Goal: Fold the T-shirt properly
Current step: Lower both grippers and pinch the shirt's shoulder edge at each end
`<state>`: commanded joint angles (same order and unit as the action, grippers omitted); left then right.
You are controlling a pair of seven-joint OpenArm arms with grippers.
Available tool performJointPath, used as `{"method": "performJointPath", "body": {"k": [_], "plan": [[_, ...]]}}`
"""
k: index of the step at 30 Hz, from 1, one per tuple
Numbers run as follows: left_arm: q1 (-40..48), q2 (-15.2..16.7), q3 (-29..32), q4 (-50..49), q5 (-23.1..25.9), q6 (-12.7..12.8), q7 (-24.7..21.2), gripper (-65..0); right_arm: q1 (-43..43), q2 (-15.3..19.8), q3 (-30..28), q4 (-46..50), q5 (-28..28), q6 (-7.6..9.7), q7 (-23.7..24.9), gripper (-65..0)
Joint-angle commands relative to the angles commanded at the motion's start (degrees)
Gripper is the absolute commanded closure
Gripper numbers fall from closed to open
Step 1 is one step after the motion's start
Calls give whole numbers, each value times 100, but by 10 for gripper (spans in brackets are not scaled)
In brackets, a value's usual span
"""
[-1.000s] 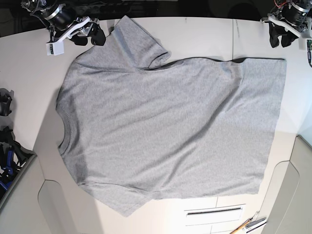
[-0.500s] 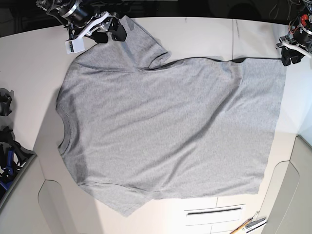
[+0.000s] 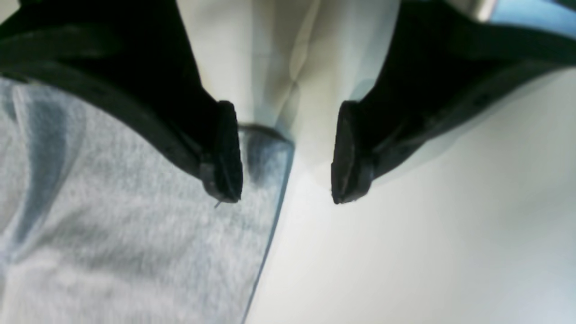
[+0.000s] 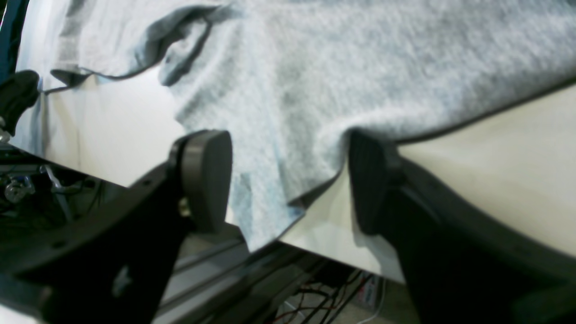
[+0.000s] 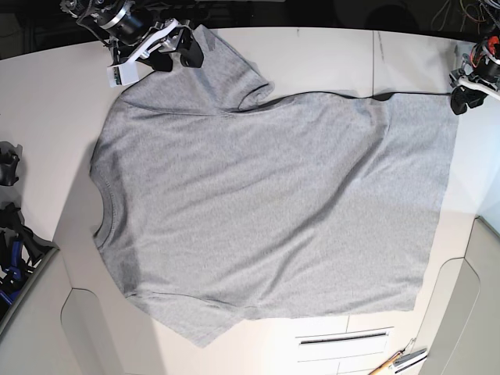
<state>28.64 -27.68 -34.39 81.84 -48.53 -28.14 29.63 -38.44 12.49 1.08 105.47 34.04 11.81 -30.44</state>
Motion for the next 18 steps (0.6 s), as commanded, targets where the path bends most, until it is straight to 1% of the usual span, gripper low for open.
{"method": "performJointPath", "body": {"k": [1, 4, 10, 13, 14, 15, 17, 18], "plan": [[-20, -11, 0, -81, 0, -2, -4, -358, 0, 0, 0, 0, 2, 0, 2, -411], [-90, -31, 101, -251, -9, -116, 7, -358, 0, 0, 0, 0, 2, 0, 2, -411], [-116, -26, 457, -302, -4, -129, -20, -358, 0, -26, 0, 0, 2, 2, 0, -411], [-111, -26, 483, -302, -7, -319, 203, -357, 0, -68, -4, 0, 0, 2, 0, -411], [-111, -26, 483, -302, -9, -415, 345, -357, 0, -90, -4, 0, 2, 2, 0, -411], [-107, -26, 483, -302, -13, -573, 520, -357, -2, -111, -4, 0, 0, 2, 0, -411], [-94, -26, 483, -302, -57, -763, 699, -357, 2, -127, -4, 0, 7, 2, 0, -411], [-87, -26, 483, -302, -57, -772, 730, -357, 2, -125, -4, 0, 48, 2, 0, -411]]}}
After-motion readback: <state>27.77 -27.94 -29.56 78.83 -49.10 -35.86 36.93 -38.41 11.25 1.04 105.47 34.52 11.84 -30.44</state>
